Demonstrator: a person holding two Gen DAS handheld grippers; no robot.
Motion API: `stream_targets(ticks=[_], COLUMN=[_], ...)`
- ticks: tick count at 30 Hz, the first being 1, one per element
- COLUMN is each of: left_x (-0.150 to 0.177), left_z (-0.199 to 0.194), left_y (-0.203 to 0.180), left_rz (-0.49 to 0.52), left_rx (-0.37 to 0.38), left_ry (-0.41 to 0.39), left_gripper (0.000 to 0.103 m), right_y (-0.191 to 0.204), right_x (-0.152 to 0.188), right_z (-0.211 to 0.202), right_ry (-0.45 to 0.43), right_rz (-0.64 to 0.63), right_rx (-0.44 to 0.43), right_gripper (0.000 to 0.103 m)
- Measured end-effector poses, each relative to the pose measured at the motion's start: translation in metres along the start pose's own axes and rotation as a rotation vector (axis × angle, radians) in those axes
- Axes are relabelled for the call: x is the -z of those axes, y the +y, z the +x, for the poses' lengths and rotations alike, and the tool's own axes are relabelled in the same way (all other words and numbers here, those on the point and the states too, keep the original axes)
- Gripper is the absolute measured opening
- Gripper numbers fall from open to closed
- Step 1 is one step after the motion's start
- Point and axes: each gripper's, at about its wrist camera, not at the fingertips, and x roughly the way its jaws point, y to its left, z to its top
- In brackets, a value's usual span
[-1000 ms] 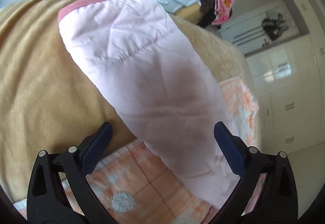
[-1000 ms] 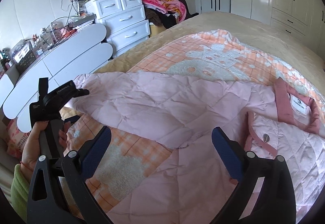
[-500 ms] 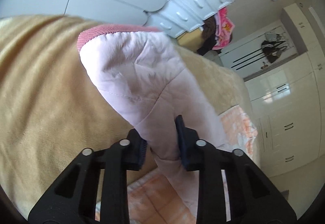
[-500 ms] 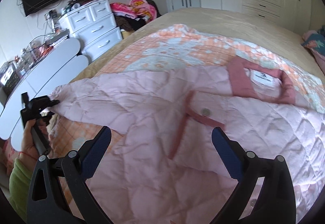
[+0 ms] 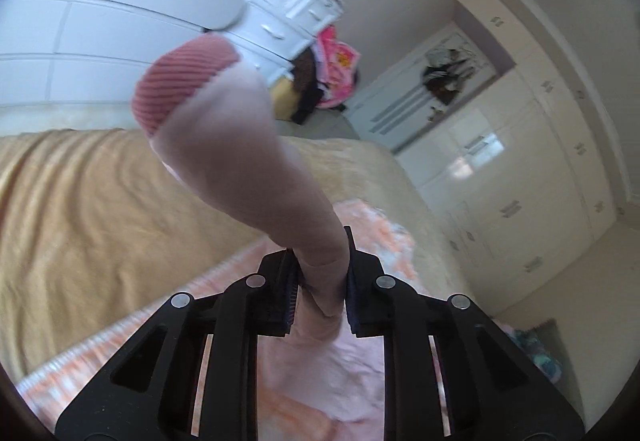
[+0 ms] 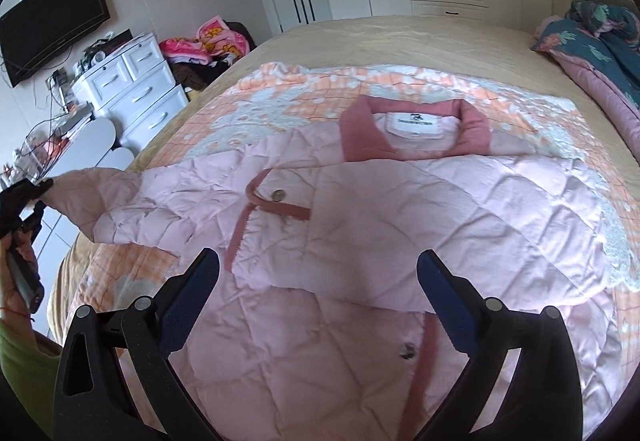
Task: Fold large clothes
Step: 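Grasp the other sleeve cuff with the left tool and lift it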
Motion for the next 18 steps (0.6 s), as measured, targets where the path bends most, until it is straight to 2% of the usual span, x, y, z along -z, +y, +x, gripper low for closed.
stream_targets(ticks=[6, 9, 18], left_x=[0.022, 0.033, 0.070], left_z=[-0.022, -0.027, -0.038], left_y=[-0.067, -0.098, -0.155], left_rz=[0.111, 0.167, 0.240], left_rx=[0.124, 0.209, 0.405], left_ry=[-0.007, 0.017, 0.095], left_gripper=[0.011, 0.011, 0.011], right_y=[-0.023, -0.032, -0.055], right_x=[0.011, 0.015, 0.021], right_z=[-0.013, -0.020, -0.041], right_ry=[-0.009, -0.015, -0.045], right_rz=[0.039, 0.059, 0.078], right_rx=[0.030, 0.040, 0.059], right_gripper=[0.099, 0.099, 0.099])
